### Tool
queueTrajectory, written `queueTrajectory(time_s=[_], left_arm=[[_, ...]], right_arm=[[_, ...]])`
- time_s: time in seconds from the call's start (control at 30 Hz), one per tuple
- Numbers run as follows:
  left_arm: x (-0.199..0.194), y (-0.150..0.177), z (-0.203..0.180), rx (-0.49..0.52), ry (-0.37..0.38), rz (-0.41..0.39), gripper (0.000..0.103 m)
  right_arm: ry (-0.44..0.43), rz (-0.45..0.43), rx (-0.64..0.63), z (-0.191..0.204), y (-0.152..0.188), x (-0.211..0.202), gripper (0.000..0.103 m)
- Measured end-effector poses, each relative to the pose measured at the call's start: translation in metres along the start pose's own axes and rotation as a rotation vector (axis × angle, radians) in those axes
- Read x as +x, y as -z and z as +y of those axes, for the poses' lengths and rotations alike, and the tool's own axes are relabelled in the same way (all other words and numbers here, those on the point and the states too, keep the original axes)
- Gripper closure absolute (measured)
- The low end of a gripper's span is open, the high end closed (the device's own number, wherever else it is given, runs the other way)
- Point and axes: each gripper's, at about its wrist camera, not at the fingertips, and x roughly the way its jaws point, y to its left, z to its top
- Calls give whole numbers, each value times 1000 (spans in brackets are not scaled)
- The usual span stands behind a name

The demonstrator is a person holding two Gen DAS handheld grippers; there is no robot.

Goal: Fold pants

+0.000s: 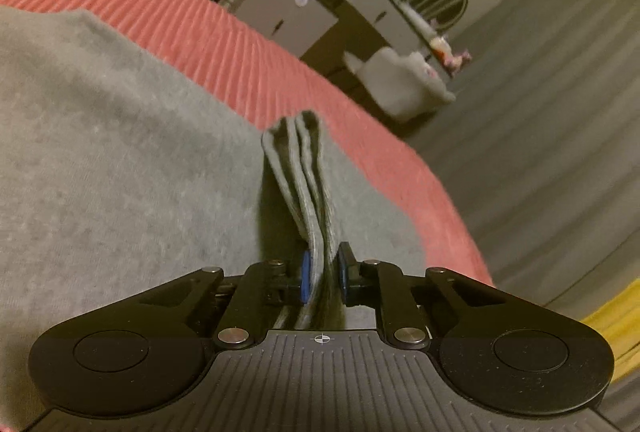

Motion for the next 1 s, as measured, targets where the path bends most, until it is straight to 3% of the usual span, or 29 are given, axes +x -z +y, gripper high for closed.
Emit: queueTrajectory(time_s=[0.1,0.13,0.23,0.3,0.33,0.37,0.43,0.47,0.57,0.63,0.67,0.7,0.77,0.83,0.9,0.93,0.97,1.0], left_arm=[[-17,0,1,17,-55,-28,94],[-23,0,2,27,-80,-36,102],[-32,-2,7,97,-233,-86,101],[-26,-6,15,84,-232,-52,94],[-21,-8,18,55,-192,-29,78],[-17,-9,16,45,-164,-13,51],[-3,-11,11,39,-131,17,28],[6,-12,10,38,-114,44,28],[31,-7,15,0,-101,123,28],[32,-2,17,7,-96,118,32],[32,-3,16,0,-89,119,53],[30,-4,16,-22,-72,125,61],[33,-4,16,-21,-36,130,60],[42,-5,21,-38,-58,156,60],[47,-6,28,-98,-8,166,61],[50,-7,32,-150,17,175,70],[52,-8,37,-187,24,179,85],[54,-7,43,-221,24,182,85]], right_arm=[[-8,-16,4,0,-2,-2,19],[-9,-16,9,-1,-2,-2,19],[-11,-11,29,-4,-2,0,19],[-16,-4,49,-7,-3,1,19],[-19,-2,57,-7,-2,2,19],[-23,0,63,-7,-2,3,19],[-24,8,66,-8,-3,4,19],[-23,10,67,-8,-2,4,19],[-29,17,84,-11,-3,4,18],[-41,20,98,-13,-3,4,18],[-46,24,103,-13,-3,5,18],[-51,26,106,-10,-2,5,18],[-54,26,87,-6,-1,5,18],[-60,10,51,-1,0,4,18],[-59,-11,17,5,1,1,18],[-55,-25,2,7,1,-1,18],[-51,-41,-11,9,1,-3,18],[-58,-58,-16,10,0,-6,18]])
